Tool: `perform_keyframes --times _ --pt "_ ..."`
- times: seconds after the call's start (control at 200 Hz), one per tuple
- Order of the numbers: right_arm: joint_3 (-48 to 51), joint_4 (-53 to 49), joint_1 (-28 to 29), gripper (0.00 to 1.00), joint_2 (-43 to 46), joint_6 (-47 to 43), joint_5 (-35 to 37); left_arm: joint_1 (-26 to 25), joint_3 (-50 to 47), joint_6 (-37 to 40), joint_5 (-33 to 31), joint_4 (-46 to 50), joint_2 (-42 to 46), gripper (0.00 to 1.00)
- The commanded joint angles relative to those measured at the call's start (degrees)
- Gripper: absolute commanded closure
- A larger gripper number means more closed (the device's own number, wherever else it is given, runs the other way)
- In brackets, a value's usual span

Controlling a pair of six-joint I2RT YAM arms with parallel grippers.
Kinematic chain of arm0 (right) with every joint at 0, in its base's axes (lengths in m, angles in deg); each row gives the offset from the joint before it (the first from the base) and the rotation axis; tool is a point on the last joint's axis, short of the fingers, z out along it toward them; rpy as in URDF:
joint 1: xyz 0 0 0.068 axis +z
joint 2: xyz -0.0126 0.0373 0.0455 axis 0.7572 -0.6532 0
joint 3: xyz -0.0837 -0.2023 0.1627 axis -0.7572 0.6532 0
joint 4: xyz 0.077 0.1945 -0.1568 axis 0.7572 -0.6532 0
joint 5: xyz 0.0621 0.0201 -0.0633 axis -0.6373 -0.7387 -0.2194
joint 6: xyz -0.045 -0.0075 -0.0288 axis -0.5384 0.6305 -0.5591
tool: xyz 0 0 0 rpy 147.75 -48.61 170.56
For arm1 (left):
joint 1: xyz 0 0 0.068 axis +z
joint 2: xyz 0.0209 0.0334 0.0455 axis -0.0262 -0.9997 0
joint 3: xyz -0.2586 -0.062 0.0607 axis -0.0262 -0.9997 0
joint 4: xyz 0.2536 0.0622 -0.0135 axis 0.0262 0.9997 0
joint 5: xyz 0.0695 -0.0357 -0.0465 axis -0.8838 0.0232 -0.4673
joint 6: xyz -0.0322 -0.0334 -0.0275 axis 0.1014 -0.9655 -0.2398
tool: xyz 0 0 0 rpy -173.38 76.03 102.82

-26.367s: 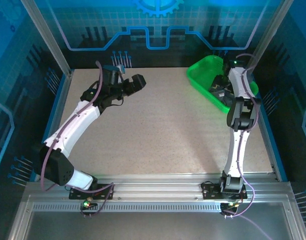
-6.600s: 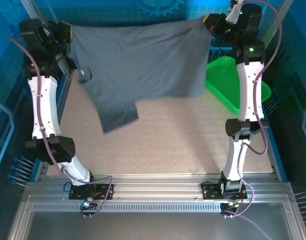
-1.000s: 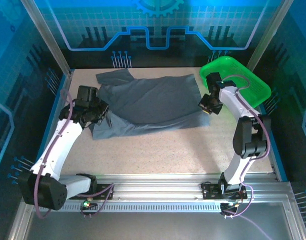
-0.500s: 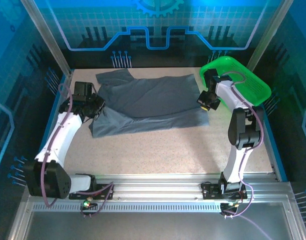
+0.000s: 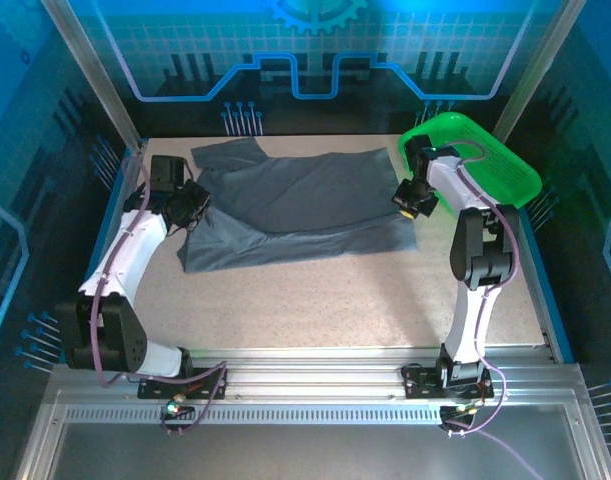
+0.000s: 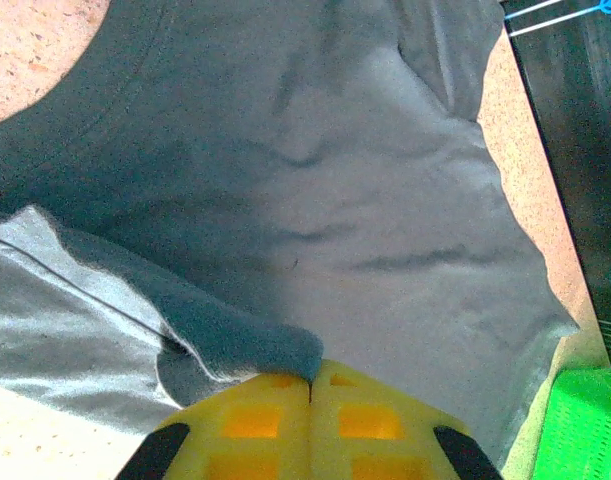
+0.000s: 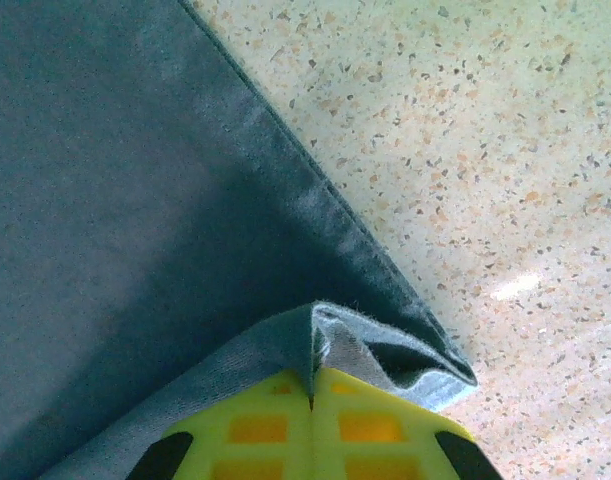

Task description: Fold and stack the t-shirts

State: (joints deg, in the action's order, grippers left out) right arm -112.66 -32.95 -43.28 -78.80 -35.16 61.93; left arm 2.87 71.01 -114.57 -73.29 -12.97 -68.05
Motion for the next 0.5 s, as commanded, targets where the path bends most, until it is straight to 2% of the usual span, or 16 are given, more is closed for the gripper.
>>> perform_keyframes --times 0.0,0.495 --pt "-2.33 -1.77 -0.88 1.00 -1.86 0.24 -0.18 0.98 1.71 2.22 0.87 -1.41 -1.60 1.00" --pt "-8.45 -2.63 -0.87 1.00 -7.86 -2.65 -1.36 2.77 4.37 3.32 1.12 -4.60 -9.80 1.00"
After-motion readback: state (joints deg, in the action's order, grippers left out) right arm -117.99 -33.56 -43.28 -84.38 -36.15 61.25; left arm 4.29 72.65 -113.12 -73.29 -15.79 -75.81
